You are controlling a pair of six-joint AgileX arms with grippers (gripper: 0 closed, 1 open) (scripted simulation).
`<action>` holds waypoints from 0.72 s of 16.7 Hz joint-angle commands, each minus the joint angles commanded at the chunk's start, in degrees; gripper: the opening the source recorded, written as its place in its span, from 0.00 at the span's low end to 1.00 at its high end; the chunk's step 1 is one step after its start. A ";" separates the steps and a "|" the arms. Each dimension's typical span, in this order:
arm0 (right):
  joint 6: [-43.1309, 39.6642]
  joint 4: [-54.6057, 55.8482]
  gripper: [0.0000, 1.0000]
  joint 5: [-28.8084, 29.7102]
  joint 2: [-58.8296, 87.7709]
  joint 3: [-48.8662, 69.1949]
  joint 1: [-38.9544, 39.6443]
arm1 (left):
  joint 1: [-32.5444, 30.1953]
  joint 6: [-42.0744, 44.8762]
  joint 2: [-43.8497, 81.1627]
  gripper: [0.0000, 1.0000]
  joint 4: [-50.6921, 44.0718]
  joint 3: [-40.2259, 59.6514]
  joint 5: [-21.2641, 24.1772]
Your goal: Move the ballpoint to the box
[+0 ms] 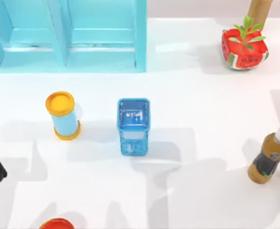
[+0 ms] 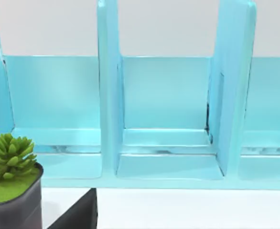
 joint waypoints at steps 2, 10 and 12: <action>0.00 0.00 0.00 0.00 0.00 0.00 0.00 | 0.00 0.00 0.00 1.00 0.00 0.00 0.00; 1.44 11.57 0.00 0.65 0.43 -10.00 1.72 | 0.00 0.00 0.00 1.00 0.00 0.00 0.00; 1.88 14.61 0.00 0.88 0.67 -12.98 2.15 | 0.00 0.00 0.00 1.00 0.00 0.00 0.00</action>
